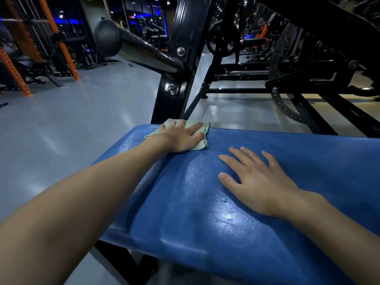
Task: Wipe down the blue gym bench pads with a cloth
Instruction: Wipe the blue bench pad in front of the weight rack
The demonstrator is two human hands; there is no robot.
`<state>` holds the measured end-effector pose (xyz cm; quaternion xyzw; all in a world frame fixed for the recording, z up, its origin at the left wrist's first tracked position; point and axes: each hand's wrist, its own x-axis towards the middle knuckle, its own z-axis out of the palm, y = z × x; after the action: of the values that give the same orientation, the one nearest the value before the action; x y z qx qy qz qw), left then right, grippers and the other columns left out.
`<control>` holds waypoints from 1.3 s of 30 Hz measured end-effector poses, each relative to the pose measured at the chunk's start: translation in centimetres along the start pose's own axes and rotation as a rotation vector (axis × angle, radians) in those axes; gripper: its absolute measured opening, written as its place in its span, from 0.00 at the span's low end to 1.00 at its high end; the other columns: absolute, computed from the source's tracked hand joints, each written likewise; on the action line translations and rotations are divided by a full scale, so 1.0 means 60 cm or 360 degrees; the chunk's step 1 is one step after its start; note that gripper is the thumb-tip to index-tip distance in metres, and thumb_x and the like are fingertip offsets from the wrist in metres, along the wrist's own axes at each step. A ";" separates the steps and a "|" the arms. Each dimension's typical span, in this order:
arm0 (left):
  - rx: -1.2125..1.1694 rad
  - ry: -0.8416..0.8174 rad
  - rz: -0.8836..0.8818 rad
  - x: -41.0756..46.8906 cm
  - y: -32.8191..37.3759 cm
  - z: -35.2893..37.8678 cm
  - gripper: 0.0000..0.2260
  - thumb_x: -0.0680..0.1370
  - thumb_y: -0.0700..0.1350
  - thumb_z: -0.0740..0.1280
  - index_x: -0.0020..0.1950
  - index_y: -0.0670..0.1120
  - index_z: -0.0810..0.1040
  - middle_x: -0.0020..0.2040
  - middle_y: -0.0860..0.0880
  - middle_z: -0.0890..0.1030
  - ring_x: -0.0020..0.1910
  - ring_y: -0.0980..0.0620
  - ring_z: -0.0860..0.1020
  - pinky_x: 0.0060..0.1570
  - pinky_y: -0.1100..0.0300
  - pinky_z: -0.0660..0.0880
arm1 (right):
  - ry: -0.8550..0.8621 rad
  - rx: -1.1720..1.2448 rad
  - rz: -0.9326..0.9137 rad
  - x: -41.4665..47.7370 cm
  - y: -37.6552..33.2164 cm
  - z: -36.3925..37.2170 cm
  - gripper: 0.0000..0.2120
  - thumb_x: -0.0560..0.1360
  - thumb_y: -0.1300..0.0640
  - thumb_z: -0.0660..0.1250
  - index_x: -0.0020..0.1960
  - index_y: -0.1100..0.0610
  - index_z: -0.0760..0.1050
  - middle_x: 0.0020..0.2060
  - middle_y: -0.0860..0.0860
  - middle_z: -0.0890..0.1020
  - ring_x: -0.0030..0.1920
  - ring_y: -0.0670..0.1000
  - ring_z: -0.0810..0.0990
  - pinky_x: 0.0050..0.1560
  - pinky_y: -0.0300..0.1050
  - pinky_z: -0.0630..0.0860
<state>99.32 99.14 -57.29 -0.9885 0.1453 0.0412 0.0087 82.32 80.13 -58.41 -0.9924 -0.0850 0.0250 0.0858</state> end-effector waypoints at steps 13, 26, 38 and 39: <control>0.0122 0.0033 0.0157 -0.349 -0.019 0.026 0.31 0.71 0.70 0.31 0.75 0.72 0.36 0.82 0.50 0.40 0.80 0.49 0.39 0.77 0.47 0.40 | -0.0058 -0.0063 0.0007 -0.002 -0.007 -0.014 0.29 0.80 0.36 0.44 0.79 0.42 0.50 0.80 0.45 0.48 0.79 0.46 0.42 0.77 0.60 0.39; 0.0051 0.0040 0.0013 -0.148 -0.042 0.019 0.25 0.80 0.67 0.44 0.77 0.70 0.45 0.82 0.48 0.47 0.80 0.46 0.44 0.76 0.41 0.44 | -0.0069 -0.0034 -0.0111 0.029 -0.038 0.006 0.31 0.78 0.33 0.40 0.79 0.40 0.44 0.80 0.43 0.42 0.78 0.44 0.36 0.76 0.61 0.36; 0.0044 0.0033 0.0011 -0.092 -0.055 0.018 0.25 0.80 0.67 0.42 0.77 0.69 0.45 0.82 0.47 0.47 0.80 0.46 0.44 0.76 0.41 0.44 | -0.0079 -0.0011 -0.0091 0.028 -0.038 0.002 0.32 0.77 0.32 0.39 0.79 0.39 0.44 0.80 0.42 0.42 0.78 0.44 0.36 0.76 0.60 0.35; 0.0038 0.0020 0.0042 -0.124 -0.058 0.019 0.25 0.80 0.67 0.42 0.77 0.69 0.44 0.82 0.48 0.46 0.80 0.47 0.43 0.76 0.42 0.43 | -0.0076 -0.0009 -0.0091 0.027 -0.039 0.001 0.32 0.77 0.33 0.39 0.79 0.39 0.44 0.80 0.42 0.42 0.78 0.44 0.37 0.76 0.60 0.36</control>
<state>93.12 104.66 -57.76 -0.9866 0.1588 0.0334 0.0190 83.54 82.69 -58.14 -0.9889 -0.1155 0.0458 0.0816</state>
